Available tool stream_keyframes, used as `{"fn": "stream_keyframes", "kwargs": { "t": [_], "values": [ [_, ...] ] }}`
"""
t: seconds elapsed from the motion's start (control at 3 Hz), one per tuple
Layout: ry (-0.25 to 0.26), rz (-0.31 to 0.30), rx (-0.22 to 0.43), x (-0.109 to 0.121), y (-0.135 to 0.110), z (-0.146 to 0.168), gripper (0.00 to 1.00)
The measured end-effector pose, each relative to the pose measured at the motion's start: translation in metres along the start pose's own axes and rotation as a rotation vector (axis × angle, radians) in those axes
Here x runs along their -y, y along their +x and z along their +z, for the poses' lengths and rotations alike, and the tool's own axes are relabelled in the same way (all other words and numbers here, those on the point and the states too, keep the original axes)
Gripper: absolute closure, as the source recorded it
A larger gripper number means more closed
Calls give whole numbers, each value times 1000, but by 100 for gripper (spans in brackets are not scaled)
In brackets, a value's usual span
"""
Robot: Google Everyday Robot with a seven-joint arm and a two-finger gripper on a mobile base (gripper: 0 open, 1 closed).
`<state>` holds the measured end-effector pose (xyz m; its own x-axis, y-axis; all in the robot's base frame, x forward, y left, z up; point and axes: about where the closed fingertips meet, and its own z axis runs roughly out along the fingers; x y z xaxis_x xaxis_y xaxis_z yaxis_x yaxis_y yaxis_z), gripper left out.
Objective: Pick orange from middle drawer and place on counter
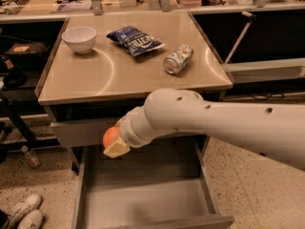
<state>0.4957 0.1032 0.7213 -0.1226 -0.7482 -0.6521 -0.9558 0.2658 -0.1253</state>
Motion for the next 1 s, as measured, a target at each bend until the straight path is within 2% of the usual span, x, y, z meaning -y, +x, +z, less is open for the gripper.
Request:
{"fn": "stream_keyframes", "kwargs": {
  "t": [1.0],
  "values": [
    [67,-57,-36,82,-80,-67,100]
  ]
}}
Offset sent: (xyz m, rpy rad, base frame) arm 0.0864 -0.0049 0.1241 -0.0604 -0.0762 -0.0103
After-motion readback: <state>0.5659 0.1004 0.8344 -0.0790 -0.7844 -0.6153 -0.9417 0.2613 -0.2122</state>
